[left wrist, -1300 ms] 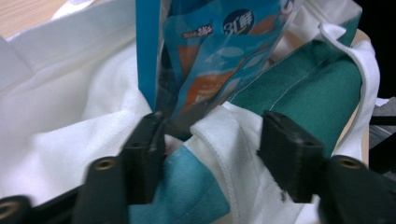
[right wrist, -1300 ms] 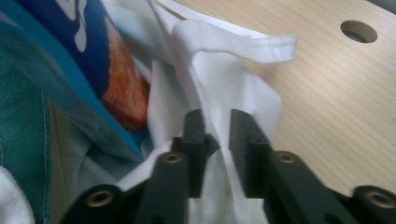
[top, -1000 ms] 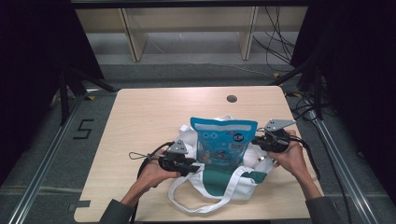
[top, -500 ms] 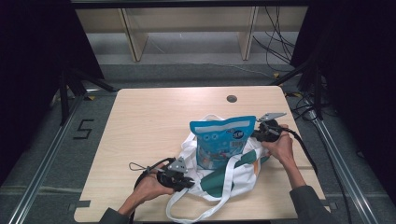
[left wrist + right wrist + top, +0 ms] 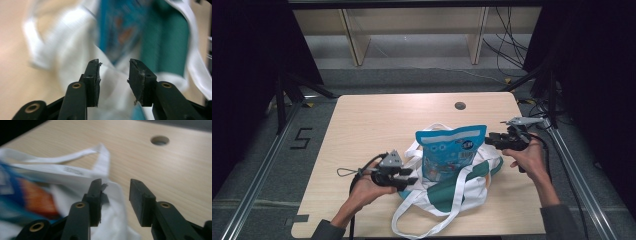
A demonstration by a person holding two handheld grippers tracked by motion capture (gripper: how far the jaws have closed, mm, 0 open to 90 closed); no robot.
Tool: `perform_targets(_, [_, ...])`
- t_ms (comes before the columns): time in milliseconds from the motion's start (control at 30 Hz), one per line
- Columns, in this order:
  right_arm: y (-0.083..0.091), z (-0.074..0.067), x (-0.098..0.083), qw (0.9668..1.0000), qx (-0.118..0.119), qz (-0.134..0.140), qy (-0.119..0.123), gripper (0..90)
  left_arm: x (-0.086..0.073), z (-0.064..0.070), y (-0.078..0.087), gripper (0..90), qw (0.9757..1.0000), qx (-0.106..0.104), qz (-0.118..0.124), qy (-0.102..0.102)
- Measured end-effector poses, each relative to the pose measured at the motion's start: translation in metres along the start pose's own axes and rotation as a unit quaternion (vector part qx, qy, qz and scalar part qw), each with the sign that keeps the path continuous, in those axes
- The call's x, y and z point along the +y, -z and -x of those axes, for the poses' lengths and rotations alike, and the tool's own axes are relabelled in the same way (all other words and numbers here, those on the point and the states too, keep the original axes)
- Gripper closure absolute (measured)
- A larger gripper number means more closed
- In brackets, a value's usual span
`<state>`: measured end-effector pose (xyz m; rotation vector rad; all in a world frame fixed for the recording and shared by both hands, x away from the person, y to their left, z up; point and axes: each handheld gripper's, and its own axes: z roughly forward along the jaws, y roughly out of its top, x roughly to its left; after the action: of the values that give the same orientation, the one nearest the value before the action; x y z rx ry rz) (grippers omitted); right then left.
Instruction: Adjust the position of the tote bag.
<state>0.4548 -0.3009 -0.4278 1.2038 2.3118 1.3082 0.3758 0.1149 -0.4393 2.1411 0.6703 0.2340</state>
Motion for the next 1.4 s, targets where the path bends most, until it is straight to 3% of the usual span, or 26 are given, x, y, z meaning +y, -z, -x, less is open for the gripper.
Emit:
perform_targets(33, [0.013,-0.006,0.003,0.9995,0.018,0.014,0.020,61.1,0.004,-0.004,-0.001,58.1,0.9999,0.011,0.002,-0.002])
perform_targets(67, [0.027,-0.022,0.002,0.9991,0.031,0.021,0.018,60.3,0.011,-0.010,-0.009,53.3,0.9996,0.026,-0.008,0.002])
perform_targets(100, [0.027,-0.022,0.002,0.9991,0.031,0.021,0.018,60.3,0.011,-0.010,-0.009,51.7,0.9996,0.026,-0.008,0.002])
perform_targets(133, [0.036,-0.035,-0.003,0.9982,0.039,0.005,0.045,58.8,0.013,-0.013,-0.015,49.7,0.9995,0.024,-0.018,-0.001])
perform_targets(233, [0.040,-0.043,-0.012,0.9972,0.053,-0.014,0.051,56.5,0.013,-0.022,-0.035,47.8,0.9982,0.038,-0.045,0.015])
perform_targets(333, [0.035,-0.050,-0.021,0.9918,0.096,-0.042,0.073,47.0,0.011,-0.032,-0.041,55.1,0.9978,0.033,-0.056,0.015])
perform_targets(367, [0.035,-0.050,-0.021,0.9918,0.096,-0.042,0.073,47.0,0.010,-0.036,-0.042,55.1,0.9976,0.032,-0.053,0.031])
perform_targets(400, [0.027,-0.051,-0.022,0.9893,0.103,-0.046,0.092,42.5,0.011,-0.043,-0.042,59.8,0.9981,0.024,-0.045,0.036])
perform_targets(500, [0.011,-0.050,-0.021,0.9871,0.101,-0.068,0.104,37.1,0.012,-0.048,-0.042,67.3,0.9983,0.010,-0.030,0.050])
perform_targets(567, [0.000,-0.051,-0.022,0.9833,0.121,-0.088,0.104,40.1,0.013,-0.051,-0.042,72.2,0.9985,0.003,-0.025,0.048])
perform_targets(600, [0.000,-0.051,-0.022,0.9833,0.121,-0.088,0.104,40.1,0.013,-0.051,-0.042,74.2,0.9985,0.003,-0.025,0.048])
perform_targets(633, [-0.005,-0.055,-0.025,0.9759,0.149,-0.099,0.125,53.8,0.013,-0.055,-0.042,76.0,0.9982,0.006,-0.028,0.052])
perform_targets(700, [0.002,-0.061,-0.028,0.9741,0.137,-0.110,0.142,72.4,0.013,-0.060,-0.043,79.4,0.9973,0.013,-0.019,0.070])
perform_targets(733, [0.006,-0.062,-0.030,0.9731,0.145,-0.103,0.147,78.8,0.012,-0.063,-0.044,80.6,0.9960,0.018,-0.013,0.086])
perform_targets(800, [0.016,-0.066,-0.038,0.9737,0.138,-0.105,0.148,83.4,0.012,-0.068,-0.046,82.7,0.9953,0.023,-0.008,0.094])
perform_targets(833, [0.020,-0.068,-0.041,0.9737,0.136,-0.109,0.147,87.8,0.011,-0.074,-0.049,83.2,0.9931,0.022,-0.002,0.115])
perform_targets(867, [0.023,-0.068,-0.046,0.9751,0.130,-0.109,0.143,88.7,0.009,-0.078,-0.050,83.5,0.9922,0.022,-0.006,0.122])
perform_targets(967, [0.031,-0.066,-0.053,0.9740,0.129,-0.106,0.153,90.0,0.006,-0.085,-0.055,83.8,0.9901,0.023,-0.007,0.138])
perform_targets(1000, [0.040,-0.066,-0.062,0.9775,0.120,-0.106,0.137,90.0,0.004,-0.089,-0.057,83.8,0.9902,0.024,-0.018,0.136])
perform_targets(1067, [0.040,-0.067,-0.071,0.9753,0.119,-0.118,0.144,90.0,-0.006,-0.094,-0.069,83.8,0.9879,0.029,-0.042,0.147])
perform_targets(1133, [0.033,-0.069,-0.084,0.9740,0.098,-0.140,0.148,90.0,-0.010,-0.095,-0.074,83.6,0.9882,0.031,-0.053,0.140])
perform_targets(1167, [0.028,-0.070,-0.091,0.9736,0.090,-0.151,0.146,90.0,-0.020,-0.096,-0.082,83.7,0.9856,0.027,-0.047,0.160])
perform_targets(1200, [0.021,-0.069,-0.099,0.9760,0.086,-0.153,0.129,90.0,-0.021,-0.096,-0.083,84.3,0.9835,0.028,-0.036,0.175])
perform_targets(1233, [0.018,-0.068,-0.102,0.9761,0.089,-0.154,0.125,90.0,-0.022,-0.096,-0.082,84.3,0.9835,0.030,-0.031,0.176])
perform_targets(1267, [0.017,-0.065,-0.103,0.9773,0.091,-0.152,0.115,90.0,-0.023,-0.097,-0.079,84.3,0.9868,0.025,-0.050,0.152])
perform_targets(1400, [0.019,-0.063,-0.102,0.9772,0.092,-0.145,0.125,88.8,-0.018,-0.094,-0.077,81.7,0.9880,0.039,-0.068,0.133])
